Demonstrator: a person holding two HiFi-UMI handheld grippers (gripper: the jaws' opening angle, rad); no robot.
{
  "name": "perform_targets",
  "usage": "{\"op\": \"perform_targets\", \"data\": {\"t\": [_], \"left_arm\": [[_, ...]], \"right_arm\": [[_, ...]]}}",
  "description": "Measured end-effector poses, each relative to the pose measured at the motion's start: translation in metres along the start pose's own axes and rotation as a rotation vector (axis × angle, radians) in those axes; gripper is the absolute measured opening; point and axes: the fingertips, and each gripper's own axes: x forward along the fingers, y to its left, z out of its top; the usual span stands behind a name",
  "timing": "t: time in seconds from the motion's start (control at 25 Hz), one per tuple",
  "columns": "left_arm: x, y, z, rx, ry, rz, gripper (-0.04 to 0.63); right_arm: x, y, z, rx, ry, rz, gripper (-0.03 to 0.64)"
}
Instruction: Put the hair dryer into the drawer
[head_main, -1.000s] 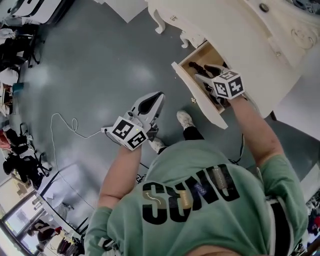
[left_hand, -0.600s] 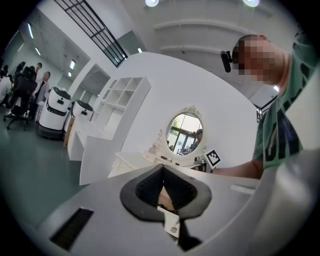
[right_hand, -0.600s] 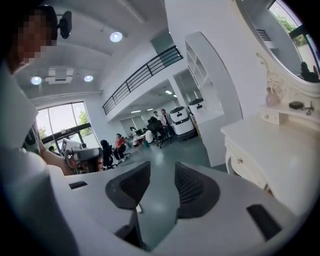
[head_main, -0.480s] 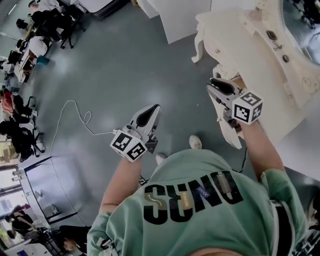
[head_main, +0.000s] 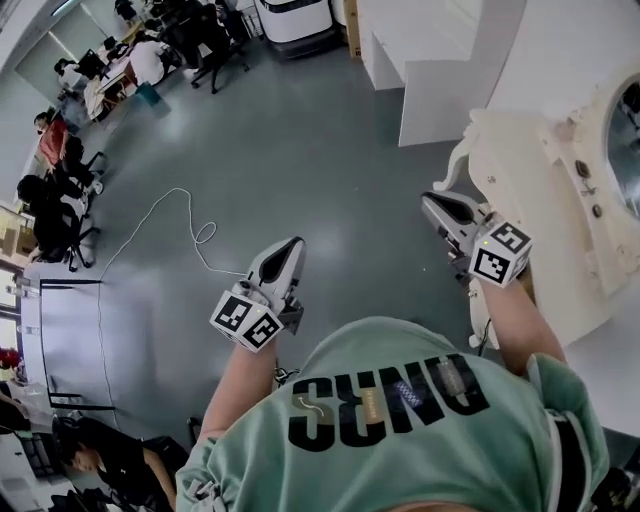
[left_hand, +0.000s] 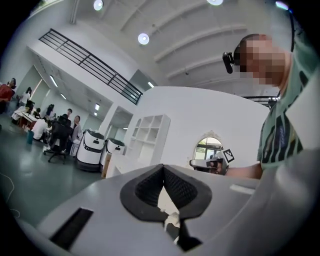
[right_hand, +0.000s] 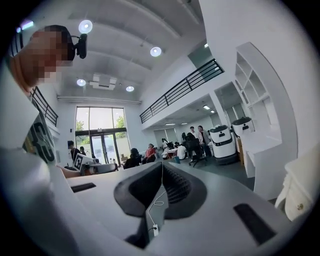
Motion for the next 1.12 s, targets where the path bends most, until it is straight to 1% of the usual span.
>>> {"op": "perform_targets", "data": {"t": [0.16, 0.28, 0.44, 0.56, 0.72, 1.12], "left_arm": [[-0.033, 0.018, 0.017, 0.023, -0.032, 0.067, 0.0], [-0.062, 0.033, 0.03, 0.016, -0.062, 0.112, 0.0], [-0.094, 0.044, 0.04, 0.01, -0.087, 0.142, 0.0], [-0.1, 0.047, 0.043, 0.006, -0.097, 0.154, 0.0], [-0.103, 0.046, 0.044, -0.003, -0.107, 0.158, 0.0], [-0.103, 0.045, 0.043, -0.003, -0.112, 0.146, 0.0]], "right_arm": [[0.028, 0.024, 0.007, -0.021, 0.015, 0.051, -0.005], [0.05, 0.048, 0.004, -0.029, 0.031, 0.091, -0.006], [0.072, 0.078, -0.005, -0.033, 0.065, 0.125, -0.006], [0.079, 0.079, -0.01, -0.016, 0.076, 0.133, -0.006], [0.079, 0.078, -0.01, -0.001, 0.085, 0.118, -0.006], [0.078, 0.079, -0.013, -0.006, 0.087, 0.118, -0.008]]}}
